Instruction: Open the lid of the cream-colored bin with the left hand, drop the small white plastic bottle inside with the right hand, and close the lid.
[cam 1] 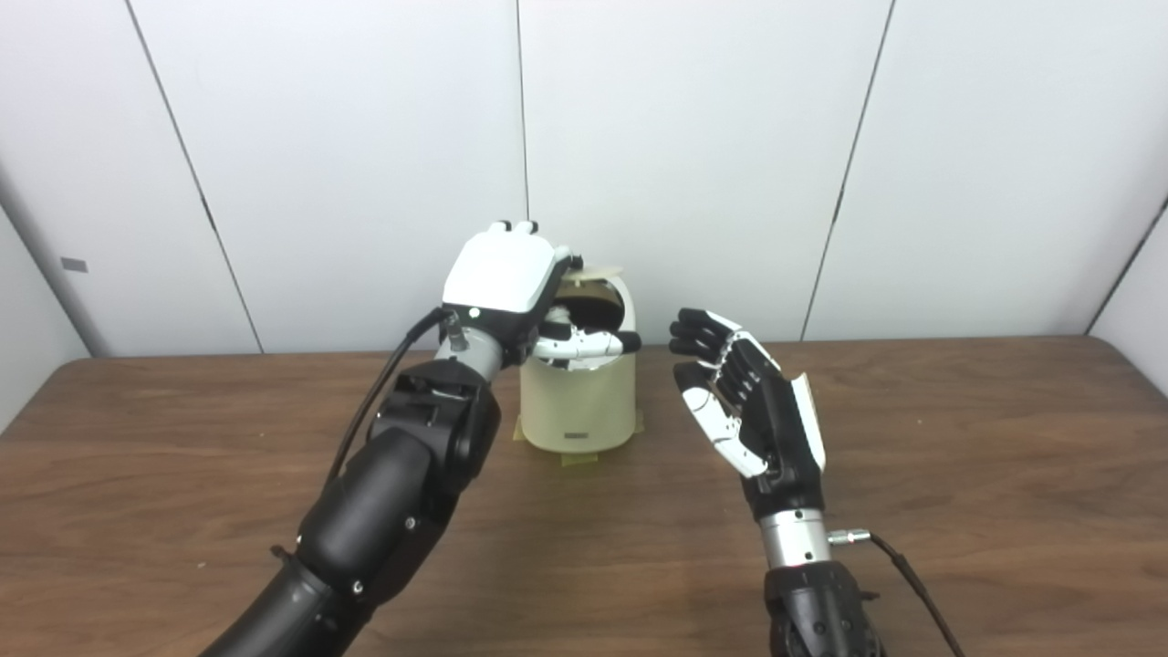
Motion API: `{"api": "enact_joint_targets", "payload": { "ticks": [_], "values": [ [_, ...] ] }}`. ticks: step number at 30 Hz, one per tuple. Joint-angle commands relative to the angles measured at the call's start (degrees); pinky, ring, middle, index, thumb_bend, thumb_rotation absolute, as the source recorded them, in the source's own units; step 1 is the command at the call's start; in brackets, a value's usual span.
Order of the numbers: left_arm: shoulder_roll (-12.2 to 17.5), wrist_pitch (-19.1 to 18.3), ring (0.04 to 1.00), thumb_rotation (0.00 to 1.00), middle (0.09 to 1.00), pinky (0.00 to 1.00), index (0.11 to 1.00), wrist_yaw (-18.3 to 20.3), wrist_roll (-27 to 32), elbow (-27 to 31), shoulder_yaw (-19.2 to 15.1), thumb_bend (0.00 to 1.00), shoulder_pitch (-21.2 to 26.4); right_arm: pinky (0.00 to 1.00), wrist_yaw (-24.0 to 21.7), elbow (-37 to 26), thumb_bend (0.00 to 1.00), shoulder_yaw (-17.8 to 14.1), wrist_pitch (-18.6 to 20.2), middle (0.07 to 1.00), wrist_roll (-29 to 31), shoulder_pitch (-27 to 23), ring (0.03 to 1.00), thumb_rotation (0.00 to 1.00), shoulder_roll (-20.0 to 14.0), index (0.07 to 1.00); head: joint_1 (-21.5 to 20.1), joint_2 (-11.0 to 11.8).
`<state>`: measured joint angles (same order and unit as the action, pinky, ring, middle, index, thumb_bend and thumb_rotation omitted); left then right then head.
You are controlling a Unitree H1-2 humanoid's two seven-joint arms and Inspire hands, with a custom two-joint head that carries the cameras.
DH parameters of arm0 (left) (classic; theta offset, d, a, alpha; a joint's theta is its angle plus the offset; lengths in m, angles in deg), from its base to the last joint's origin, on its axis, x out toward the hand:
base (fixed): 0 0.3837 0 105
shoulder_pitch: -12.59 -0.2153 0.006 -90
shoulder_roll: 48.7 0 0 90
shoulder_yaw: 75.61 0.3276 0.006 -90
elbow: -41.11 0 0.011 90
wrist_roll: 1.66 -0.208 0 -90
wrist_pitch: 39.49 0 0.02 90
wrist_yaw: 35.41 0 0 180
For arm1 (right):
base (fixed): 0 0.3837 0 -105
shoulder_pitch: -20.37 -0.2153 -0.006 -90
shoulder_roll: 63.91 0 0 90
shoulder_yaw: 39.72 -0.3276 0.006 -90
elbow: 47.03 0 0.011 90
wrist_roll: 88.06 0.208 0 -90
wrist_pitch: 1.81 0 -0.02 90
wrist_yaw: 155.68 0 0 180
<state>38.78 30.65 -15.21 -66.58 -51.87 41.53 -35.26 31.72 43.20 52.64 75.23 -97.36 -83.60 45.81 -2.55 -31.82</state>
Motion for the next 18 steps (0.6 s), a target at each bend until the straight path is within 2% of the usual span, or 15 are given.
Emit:
{"api": "enact_joint_targets", "payload": {
  "ticks": [1, 8, 18],
  "values": [
    [0.66, 0.23, 0.985, 0.97, 0.873, 1.0, 0.843, -0.49, -2.08, 2.28, -0.18, 0.88, 1.86, 0.65, 0.28, -1.93, 0.27, 0.09, -0.81, 0.735, -0.22, -1.54, 0.725, 0.53, 0.47, 0.734, -0.08, -0.08],
    [0.03, 0.69, 0.982, 0.97, 0.86, 1.0, 0.829, -1.72, -5.43, 3.11, 0.52, 0.88, -0.98, 0.64, 0.19, -1.98, 0.27, 0.18, -0.73, 0.738, -0.33, -1.67, 0.725, 0.54, 0.42, 0.737, -0.05, -0.35],
    [0.29, 2.44, 0.972, 0.98, 0.853, 1.0, 0.827, -2.67, -6.63, 2.99, 0.78, 0.88, -3.05, 0.64, -0.07, -2.64, 0.27, 0.22, 0.51, 0.736, 0.12, -1.72, 0.723, 0.51, 0.65, 0.736, -0.09, -0.56]
  ]
}}
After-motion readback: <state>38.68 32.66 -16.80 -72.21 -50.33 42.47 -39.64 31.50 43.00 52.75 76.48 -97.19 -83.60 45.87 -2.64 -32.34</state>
